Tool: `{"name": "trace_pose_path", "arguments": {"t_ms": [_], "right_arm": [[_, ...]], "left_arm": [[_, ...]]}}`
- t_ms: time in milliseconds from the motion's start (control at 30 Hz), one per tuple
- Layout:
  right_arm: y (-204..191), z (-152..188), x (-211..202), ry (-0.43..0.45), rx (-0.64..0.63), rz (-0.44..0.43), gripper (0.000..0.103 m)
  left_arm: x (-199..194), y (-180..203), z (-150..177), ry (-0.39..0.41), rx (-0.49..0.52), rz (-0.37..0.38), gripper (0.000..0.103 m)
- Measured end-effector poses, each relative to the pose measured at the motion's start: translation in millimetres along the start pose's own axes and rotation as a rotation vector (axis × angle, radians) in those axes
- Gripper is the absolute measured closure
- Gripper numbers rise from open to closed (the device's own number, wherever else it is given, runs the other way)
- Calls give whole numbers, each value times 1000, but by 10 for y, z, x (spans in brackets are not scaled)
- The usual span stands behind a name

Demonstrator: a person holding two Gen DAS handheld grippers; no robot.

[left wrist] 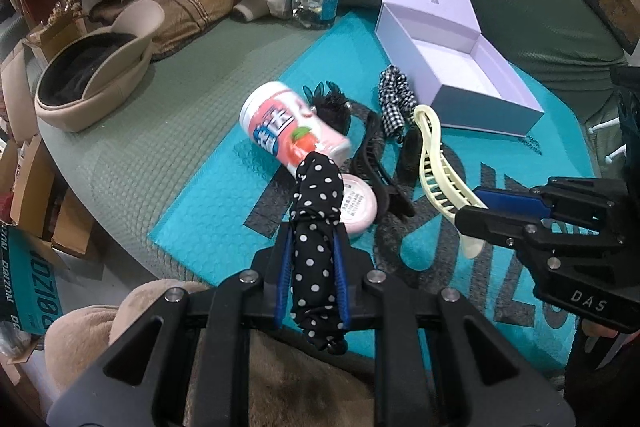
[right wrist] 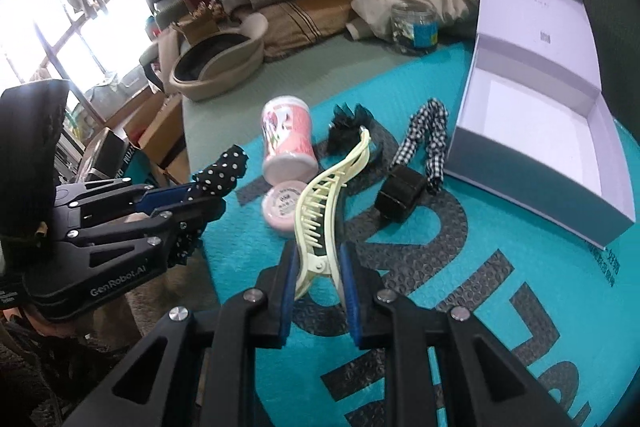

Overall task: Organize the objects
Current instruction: 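Lift the polka-dot scrunchie and cream claw clip off the mat with both tools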

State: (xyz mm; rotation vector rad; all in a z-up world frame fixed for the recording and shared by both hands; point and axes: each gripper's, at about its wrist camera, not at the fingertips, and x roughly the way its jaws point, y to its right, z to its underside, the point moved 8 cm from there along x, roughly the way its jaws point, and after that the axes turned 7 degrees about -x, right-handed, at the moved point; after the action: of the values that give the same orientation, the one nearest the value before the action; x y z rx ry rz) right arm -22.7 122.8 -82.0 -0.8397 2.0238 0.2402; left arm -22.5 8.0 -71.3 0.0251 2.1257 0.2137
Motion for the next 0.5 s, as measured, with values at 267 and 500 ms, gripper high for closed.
{"name": "trace_pose_path", "arguments": {"t_ms": [267, 500], "right_arm": [[40, -203, -214, 61, -19, 1, 82], [315, -408, -356, 106, -15, 32, 82]], "left_arm": [[-185, 136, -169, 35, 43, -22, 85], [-177, 351, -545, 69, 89, -18, 85]]}}
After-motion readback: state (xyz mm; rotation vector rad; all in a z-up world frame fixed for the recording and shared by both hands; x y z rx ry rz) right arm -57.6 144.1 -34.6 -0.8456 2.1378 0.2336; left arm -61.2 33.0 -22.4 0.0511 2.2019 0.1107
